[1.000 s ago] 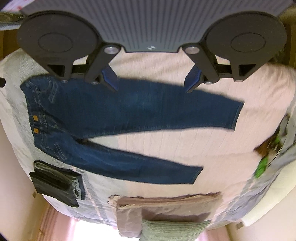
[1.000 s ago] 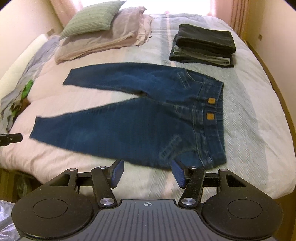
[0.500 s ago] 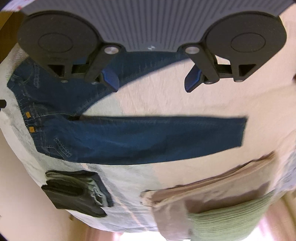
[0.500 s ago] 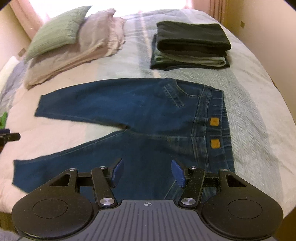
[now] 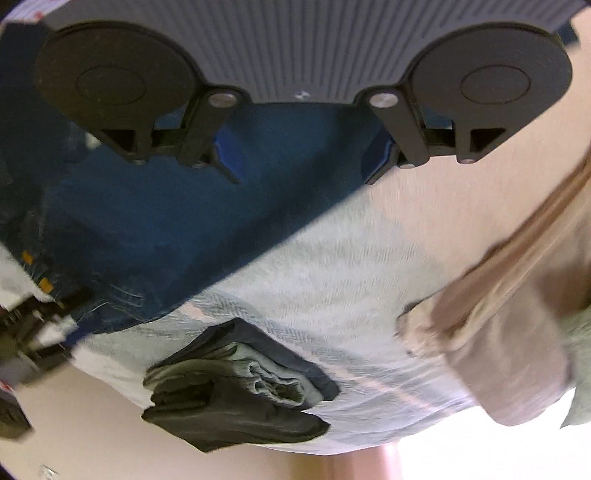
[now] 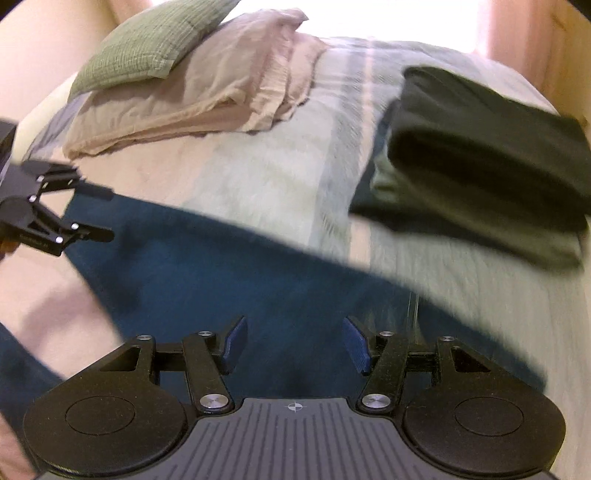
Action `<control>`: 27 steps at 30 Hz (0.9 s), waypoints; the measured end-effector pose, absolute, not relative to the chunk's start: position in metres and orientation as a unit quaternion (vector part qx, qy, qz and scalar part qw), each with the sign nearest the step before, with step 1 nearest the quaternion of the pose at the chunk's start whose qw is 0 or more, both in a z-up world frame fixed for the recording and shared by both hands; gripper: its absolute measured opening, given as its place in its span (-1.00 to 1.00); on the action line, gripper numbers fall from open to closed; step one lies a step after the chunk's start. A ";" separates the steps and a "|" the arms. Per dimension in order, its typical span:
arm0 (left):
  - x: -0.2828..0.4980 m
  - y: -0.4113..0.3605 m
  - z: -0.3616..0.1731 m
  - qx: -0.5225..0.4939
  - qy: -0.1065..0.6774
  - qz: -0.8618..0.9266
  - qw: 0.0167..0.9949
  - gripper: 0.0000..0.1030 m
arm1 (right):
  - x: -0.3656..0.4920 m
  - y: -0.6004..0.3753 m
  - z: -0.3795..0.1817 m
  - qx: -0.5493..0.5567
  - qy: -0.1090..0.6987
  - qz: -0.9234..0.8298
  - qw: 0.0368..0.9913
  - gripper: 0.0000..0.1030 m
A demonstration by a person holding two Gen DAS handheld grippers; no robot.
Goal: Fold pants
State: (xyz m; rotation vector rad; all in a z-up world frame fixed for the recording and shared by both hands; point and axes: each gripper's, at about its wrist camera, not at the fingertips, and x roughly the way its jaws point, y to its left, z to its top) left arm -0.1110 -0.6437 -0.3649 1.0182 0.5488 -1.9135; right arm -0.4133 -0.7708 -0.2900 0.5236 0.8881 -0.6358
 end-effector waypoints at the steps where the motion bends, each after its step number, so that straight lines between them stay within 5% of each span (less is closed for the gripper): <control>1: -0.111 -0.656 -0.371 0.414 0.219 -0.773 0.429 0.23 | -0.407 -0.785 -0.296 0.234 0.421 -0.293 0.826 0.06; 6: -0.114 -0.703 -0.405 0.462 0.202 -0.780 0.371 0.19 | -0.380 -0.828 -0.326 0.187 0.440 -0.260 0.839 0.06; 9: -0.115 -0.717 -0.421 0.495 0.186 -0.774 0.349 -0.06 | -0.368 -0.842 -0.342 0.167 0.458 -0.238 0.840 0.06; 14: -0.108 -0.726 -0.436 0.513 0.199 -0.768 0.328 -0.15 | -0.356 -0.853 -0.376 0.137 0.525 -0.205 0.815 0.05; 16: -0.108 -0.723 -0.444 0.518 0.204 -0.764 0.326 -0.56 | -0.358 -0.854 -0.384 0.140 0.530 -0.200 0.812 -0.24; 17: -0.110 -0.718 -0.446 0.520 0.195 -0.763 0.331 -0.61 | -0.360 -0.852 -0.384 0.142 0.527 -0.195 0.815 -0.62; 18: -0.112 -0.712 -0.447 0.521 0.180 -0.763 0.338 -0.71 | -0.361 -0.850 -0.384 0.139 0.526 -0.200 0.815 -0.72; 21: -0.114 -0.689 -0.438 0.511 0.146 -0.761 0.372 -0.88 | -0.368 -0.830 -0.376 0.099 0.518 -0.206 0.824 -0.88; 27: -0.127 -0.595 -0.373 0.447 0.095 -0.742 0.490 -0.88 | -0.388 -0.736 -0.320 -0.044 0.457 -0.259 0.850 -0.92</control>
